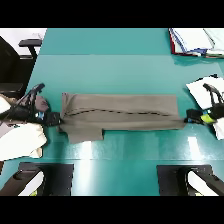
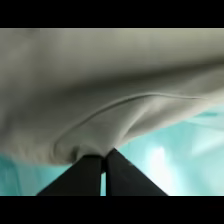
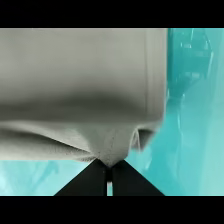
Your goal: Fold the shirts.
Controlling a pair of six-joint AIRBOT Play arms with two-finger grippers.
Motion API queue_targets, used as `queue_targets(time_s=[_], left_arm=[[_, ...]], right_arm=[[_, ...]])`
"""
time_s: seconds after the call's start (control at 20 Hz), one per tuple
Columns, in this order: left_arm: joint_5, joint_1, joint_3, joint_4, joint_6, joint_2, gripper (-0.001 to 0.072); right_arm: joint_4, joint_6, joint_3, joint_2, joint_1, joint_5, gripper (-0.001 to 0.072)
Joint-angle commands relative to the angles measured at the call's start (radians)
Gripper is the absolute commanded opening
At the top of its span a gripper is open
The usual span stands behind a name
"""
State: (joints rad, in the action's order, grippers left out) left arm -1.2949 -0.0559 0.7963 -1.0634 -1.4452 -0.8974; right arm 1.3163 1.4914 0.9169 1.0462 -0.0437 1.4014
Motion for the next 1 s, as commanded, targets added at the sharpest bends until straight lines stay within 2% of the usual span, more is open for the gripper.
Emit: queue_targets(time_s=[0.0, 0.15, 0.25, 0.4, 0.45, 0.5, 0.55, 0.65, 0.7, 0.8, 0.85, 0.9, 0.95], left_arm=[[0.135, -0.001, 0.155, 0.001, 0.078, -0.251, 0.0026], [0.189, -0.001, 0.275, 0.009, 0.15, -0.442, 0.0027], [0.195, -0.001, 0.333, 0.016, 0.168, -0.525, 0.0027], [0.224, -0.001, 0.388, 0.021, 0.171, -0.574, 0.0028], [0.232, -0.001, 0.397, 0.028, 0.171, -0.573, 0.0062], [0.229, -0.001, 0.407, 0.035, 0.171, -0.573, 0.0417], [0.223, -0.001, 0.418, 0.041, 0.159, -0.573, 0.0581], [0.163, -0.001, 0.46, 0.042, 0.16, -0.572, 0.0481], [0.126, -0.001, 0.484, 0.043, 0.16, -0.569, 0.0481], [0.068, -0.001, 0.518, 0.056, 0.16, -0.568, 0.048], [0.058, -0.001, 0.522, 0.075, 0.16, -0.568, 0.0479], [0.055, -0.001, 0.522, 0.102, 0.16, -0.568, 0.0404], [0.054, 0.001, 0.522, 0.117, 0.164, -0.568, 0.0122]], right_arm=[[-0.017, 0.012, 0.173, 0.234, 0.053, -0.072, 0.0019], [-0.044, 0.011, 0.289, 0.375, 0.053, -0.089, 0.002], [-0.07, 0.011, 0.342, 0.439, 0.053, -0.092, 0.0019], [-0.072, 0.011, 0.409, 0.505, 0.053, -0.09, 0.0021], [-0.092, 0.008, 0.421, 0.514, 0.052, -0.089, 0.0061], [-0.124, -0.013, 0.433, 0.517, 0.04, -0.09, 0.024], [-0.159, -0.05, 0.444, 0.516, 0.028, -0.09, 0.034], [-0.206, -0.109, 0.462, 0.502, -0.006, -0.062, 0.0424], [-0.207, -0.118, 0.445, 0.481, -0.033, -0.056, 0.0473], [-0.208, -0.155, 0.379, 0.444, -0.097, -0.026, 0.0501], [-0.208, -0.159, 0.329, 0.429, -0.137, -0.013, 0.0574], [-0.217, -0.161, 0.288, 0.426, -0.174, -0.012, 0.0597], [-0.25, -0.181, 0.245, 0.429, -0.212, -0.02, 0.0597]])
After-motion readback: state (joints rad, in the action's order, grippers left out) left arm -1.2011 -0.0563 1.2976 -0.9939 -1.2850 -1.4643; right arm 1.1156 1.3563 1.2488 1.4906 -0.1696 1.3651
